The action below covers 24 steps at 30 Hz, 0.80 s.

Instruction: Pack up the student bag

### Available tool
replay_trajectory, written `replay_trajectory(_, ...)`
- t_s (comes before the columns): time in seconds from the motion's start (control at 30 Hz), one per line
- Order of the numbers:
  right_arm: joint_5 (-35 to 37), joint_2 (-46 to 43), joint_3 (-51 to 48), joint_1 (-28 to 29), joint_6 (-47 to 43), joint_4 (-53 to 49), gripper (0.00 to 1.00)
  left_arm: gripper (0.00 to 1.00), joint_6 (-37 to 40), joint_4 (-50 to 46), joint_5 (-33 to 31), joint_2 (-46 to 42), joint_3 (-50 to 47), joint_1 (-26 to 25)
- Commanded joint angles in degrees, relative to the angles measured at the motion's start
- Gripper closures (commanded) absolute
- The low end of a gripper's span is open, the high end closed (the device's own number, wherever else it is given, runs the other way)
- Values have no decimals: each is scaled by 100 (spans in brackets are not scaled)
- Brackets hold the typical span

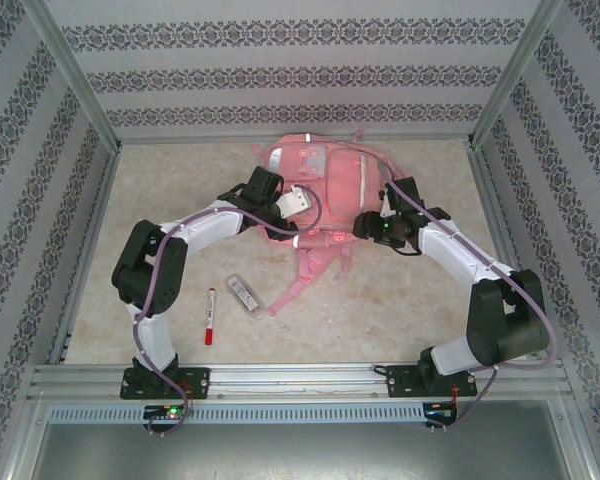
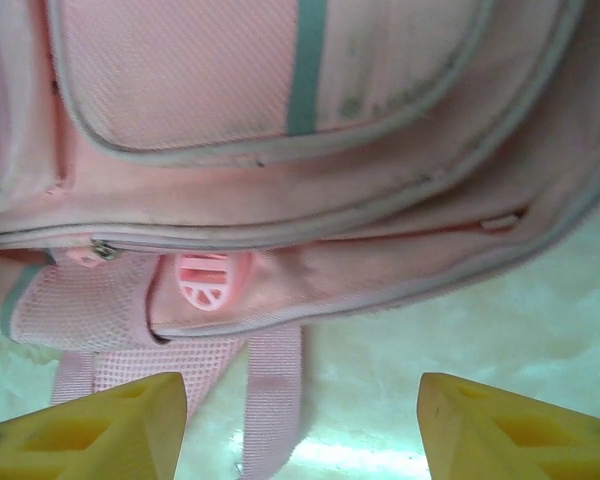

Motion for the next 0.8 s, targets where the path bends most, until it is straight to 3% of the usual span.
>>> replay_trajectory(0.0,-142,-191,-164,-88,-119,-55,38,29,988,-49,109,111,198,-19)
replay_trajectory(0.1,-181,-197,-185,-121,-151,-23,38,25,960,179,-374,374,355,-21)
replay_trajectory(0.3,-313,-172,-98,-124,-87,11,38,26,923,-252,-1076,961,971,-95)
replay_trajectory(0.47,-589,-117,-104,-114,22,91,38,35,1086,-653,-867,1154,1040,-125)
replay_trajectory(0.5,-713,-69,-97,-114,51,104,38,40,1098,-719,-805,1142,1024,-132)
replay_trajectory(0.57,-898,-1,-99,-50,90,140,38,62,1075,-917,-553,1065,1041,-132)
replay_trajectory(0.7,-845,43,-179,185,210,257,39,98,856,-1459,-152,819,1246,-132)
replay_trajectory(0.77,-910,81,-244,347,203,441,40,100,833,-1789,116,644,1337,-132)
